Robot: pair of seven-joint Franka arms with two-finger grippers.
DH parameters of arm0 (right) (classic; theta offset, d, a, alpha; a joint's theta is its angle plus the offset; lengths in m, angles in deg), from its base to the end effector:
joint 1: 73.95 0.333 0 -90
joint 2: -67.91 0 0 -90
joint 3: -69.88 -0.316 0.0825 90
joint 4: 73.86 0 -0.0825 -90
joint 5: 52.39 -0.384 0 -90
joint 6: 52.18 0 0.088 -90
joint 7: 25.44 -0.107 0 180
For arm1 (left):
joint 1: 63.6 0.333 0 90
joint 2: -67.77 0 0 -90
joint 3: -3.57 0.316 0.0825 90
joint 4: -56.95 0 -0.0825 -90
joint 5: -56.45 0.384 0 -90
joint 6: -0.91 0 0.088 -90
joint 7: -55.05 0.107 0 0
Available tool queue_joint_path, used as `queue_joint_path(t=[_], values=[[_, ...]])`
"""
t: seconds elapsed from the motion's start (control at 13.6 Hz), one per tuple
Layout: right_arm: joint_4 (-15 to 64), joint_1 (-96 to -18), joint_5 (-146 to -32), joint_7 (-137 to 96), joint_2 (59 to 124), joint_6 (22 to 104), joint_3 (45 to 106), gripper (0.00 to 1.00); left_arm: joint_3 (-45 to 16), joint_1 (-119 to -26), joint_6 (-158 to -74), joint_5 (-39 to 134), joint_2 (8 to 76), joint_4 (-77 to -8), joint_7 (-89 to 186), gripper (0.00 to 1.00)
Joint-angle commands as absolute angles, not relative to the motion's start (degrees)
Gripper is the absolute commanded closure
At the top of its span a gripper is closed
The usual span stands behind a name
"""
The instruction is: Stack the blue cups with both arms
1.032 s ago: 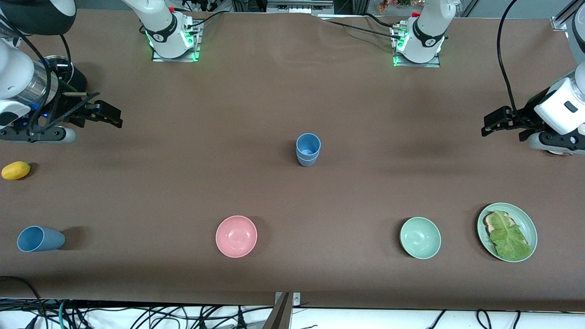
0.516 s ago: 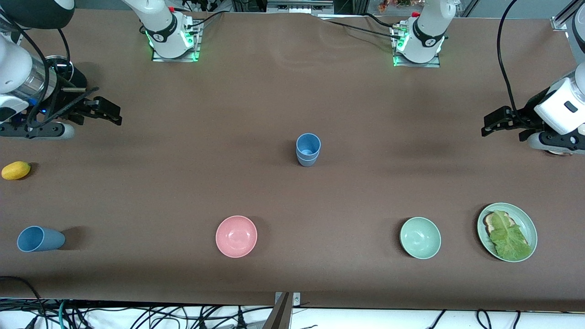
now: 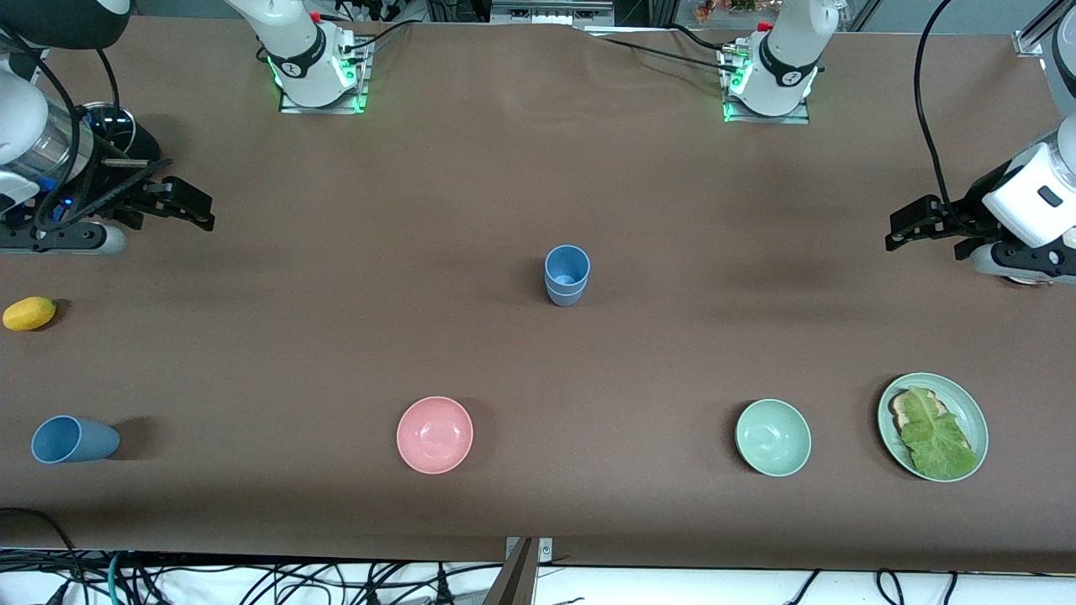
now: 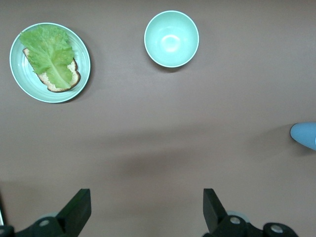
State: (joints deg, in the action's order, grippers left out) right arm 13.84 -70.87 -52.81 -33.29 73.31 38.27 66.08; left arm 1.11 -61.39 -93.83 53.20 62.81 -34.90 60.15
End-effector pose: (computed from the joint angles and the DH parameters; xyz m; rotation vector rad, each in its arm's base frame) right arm 0.5786 0.0688 0.5906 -3.1330 0.0271 0.0743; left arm 0.5846 -0.0072 0.5672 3.0766 -0.1348 -0.0516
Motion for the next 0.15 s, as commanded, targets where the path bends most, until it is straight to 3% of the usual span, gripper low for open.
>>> queue_joint_path(t=[0.0,0.07], values=[[12.54,-71.76,-52.30,-32.47,72.75,37.56,65.58,0.00,1.11,-61.23,-93.75,51.97,63.47,-35.07,61.21,0.00],[12.54,-71.76,-52.13,-32.47,72.75,37.56,65.58,0.00,1.11,-61.23,-93.75,51.97,63.47,-35.07,61.21,0.00]])
